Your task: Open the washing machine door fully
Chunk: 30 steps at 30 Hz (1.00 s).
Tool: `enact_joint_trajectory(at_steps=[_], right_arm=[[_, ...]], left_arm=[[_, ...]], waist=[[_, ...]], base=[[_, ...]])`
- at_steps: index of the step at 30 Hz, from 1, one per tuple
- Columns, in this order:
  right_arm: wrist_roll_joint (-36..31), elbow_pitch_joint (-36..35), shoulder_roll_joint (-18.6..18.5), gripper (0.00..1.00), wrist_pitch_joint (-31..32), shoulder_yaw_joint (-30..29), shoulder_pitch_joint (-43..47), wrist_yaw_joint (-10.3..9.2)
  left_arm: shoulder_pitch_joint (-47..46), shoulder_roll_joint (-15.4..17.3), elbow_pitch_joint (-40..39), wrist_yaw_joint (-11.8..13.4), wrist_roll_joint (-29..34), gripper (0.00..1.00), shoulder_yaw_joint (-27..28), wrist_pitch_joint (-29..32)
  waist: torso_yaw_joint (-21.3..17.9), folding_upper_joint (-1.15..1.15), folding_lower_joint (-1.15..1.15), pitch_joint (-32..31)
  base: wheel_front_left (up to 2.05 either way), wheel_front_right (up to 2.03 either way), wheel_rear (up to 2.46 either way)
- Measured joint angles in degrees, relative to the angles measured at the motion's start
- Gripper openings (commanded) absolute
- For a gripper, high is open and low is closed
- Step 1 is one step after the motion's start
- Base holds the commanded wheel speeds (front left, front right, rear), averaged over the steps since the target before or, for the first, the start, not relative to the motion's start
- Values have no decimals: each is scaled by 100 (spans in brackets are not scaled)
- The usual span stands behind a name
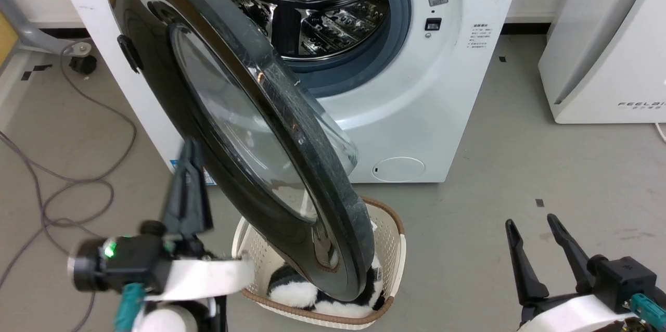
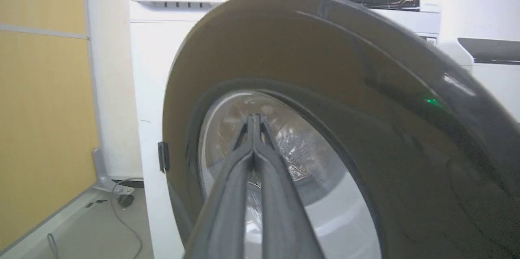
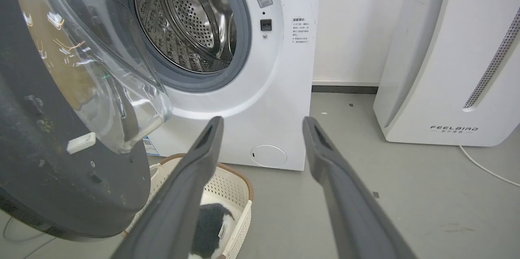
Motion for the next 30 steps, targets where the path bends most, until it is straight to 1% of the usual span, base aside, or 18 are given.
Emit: enact_joint_trajectory(at_steps=[3, 8, 13, 18, 24, 30], right_arm=[[11, 25, 0, 100, -4, 14, -4, 0], [43, 66, 1, 100, -9, 27, -9, 0], [42, 77, 1, 100, -25, 1, -39, 0], [40, 80, 2, 100, -24, -9, -70, 0], [38, 83, 2, 100, 0, -13, -70, 0], [40, 82, 3, 100, 1, -80, -62, 0]], left_arm=[[-99, -1, -700, 81, 64, 0, 33, -2], [-374, 14, -1755, 92, 142, 0, 2, 10], [-936, 16, -2369, -122, 164, 0, -332, 135], [-1483, -21, -2596, -420, -15, 0, -1007, 382], [-1677, -87, -2482, -775, -433, 0, -2153, 913], [-1450, -129, -2158, -926, -925, 0, -3214, 1507]], waist=[[-19, 0, 0, 29], [-29, 0, 0, 85], [1, 0, 0, 126], [12, 0, 0, 116], [8, 0, 0, 106], [47, 0, 0, 86]], base=[[0, 0, 0], [0, 0, 0], [0, 0, 0], [0, 0, 0], [0, 0, 0], [0, 0, 0]])
